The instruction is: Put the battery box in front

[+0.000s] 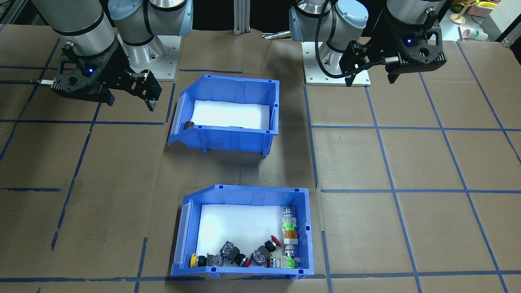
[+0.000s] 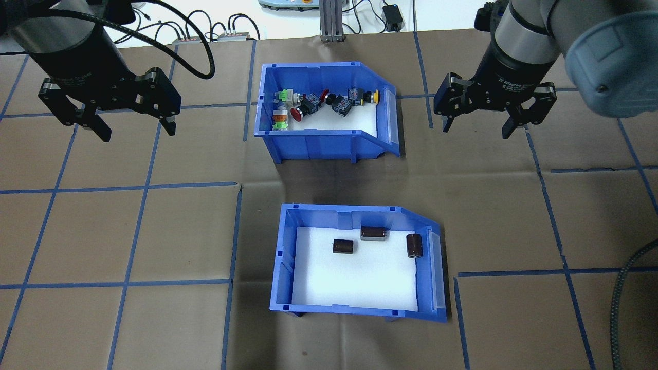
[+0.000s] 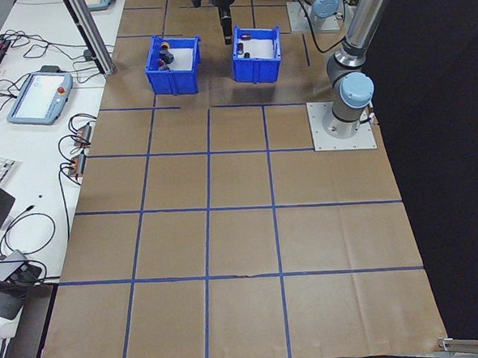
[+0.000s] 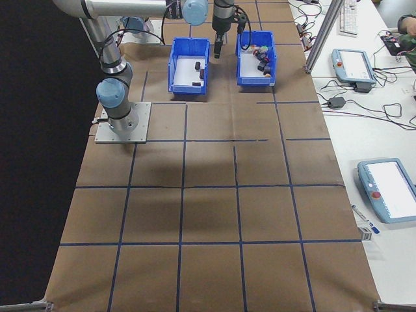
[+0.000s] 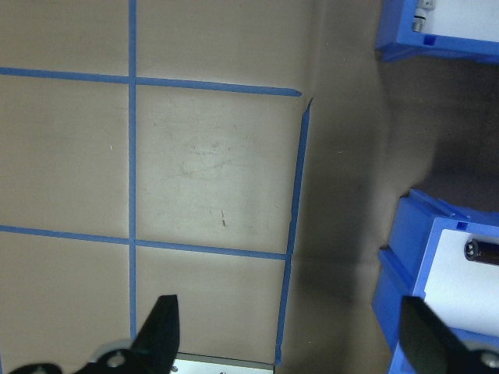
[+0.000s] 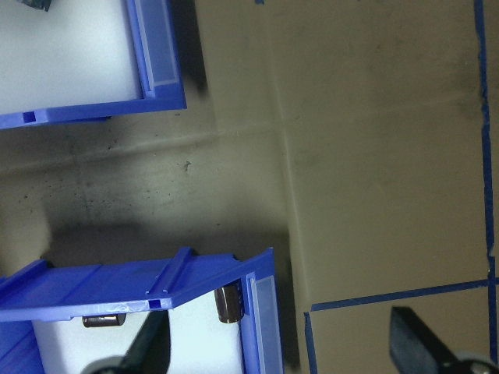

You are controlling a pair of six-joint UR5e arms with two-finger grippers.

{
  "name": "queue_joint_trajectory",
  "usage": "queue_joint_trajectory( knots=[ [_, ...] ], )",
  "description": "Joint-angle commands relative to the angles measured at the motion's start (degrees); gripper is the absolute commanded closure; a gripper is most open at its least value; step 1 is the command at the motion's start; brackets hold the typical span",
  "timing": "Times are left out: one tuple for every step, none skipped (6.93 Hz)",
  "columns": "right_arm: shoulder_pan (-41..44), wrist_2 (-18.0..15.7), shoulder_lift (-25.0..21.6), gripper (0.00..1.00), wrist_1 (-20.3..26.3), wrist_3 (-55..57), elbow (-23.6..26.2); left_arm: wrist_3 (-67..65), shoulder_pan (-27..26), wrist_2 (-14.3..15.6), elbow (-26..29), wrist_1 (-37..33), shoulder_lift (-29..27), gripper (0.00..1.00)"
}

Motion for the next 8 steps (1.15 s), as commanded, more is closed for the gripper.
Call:
queue_joint_trajectory(
  knots=[
    [0.6,-1.1,4.2,0.0,-3.1,-5.6,-3.4,-0.3,0.0,-0.2,-0.1,-0.2,-1.1,0.0],
    [1.0,-0.4,7.9,0.0,-3.0,-12.3,-7.7,-1.1,-0.1,0.1,-0.1,0.0,0.2,0.0],
    [3.4,-0.6,12.2,0.0,-2.2,-17.0,-12.9,-0.7,-0.1,0.1,-0.1,0.1,0.2,0.01],
    [6.8,-1.2,16.7,0.0,-2.0,-19.5,-17.9,-2.2,-0.1,0.0,-0.3,0.1,0.4,0.01],
    [9.4,-1.3,21.2,0.0,-1.8,-23.2,-22.7,-12.3,-0.1,-0.4,-1.1,-0.6,1.2,0.01],
    [11.5,-1.3,25.3,0.0,-1.8,-30.6,-26.2,-23.2,-0.3,-0.6,-4.4,-0.8,3.6,0.01],
    [13.5,-1.2,28.1,0.0,-2.5,-39.9,-29.0,-35.5,-0.5,-1.0,-10.0,-0.6,7.0,0.01],
    [16.0,-1.1,31.2,0.0,-3.0,-50.6,-32.5,-50.8,-0.8,-1.2,-14.6,-0.2,8.5,0.01]
  ],
)
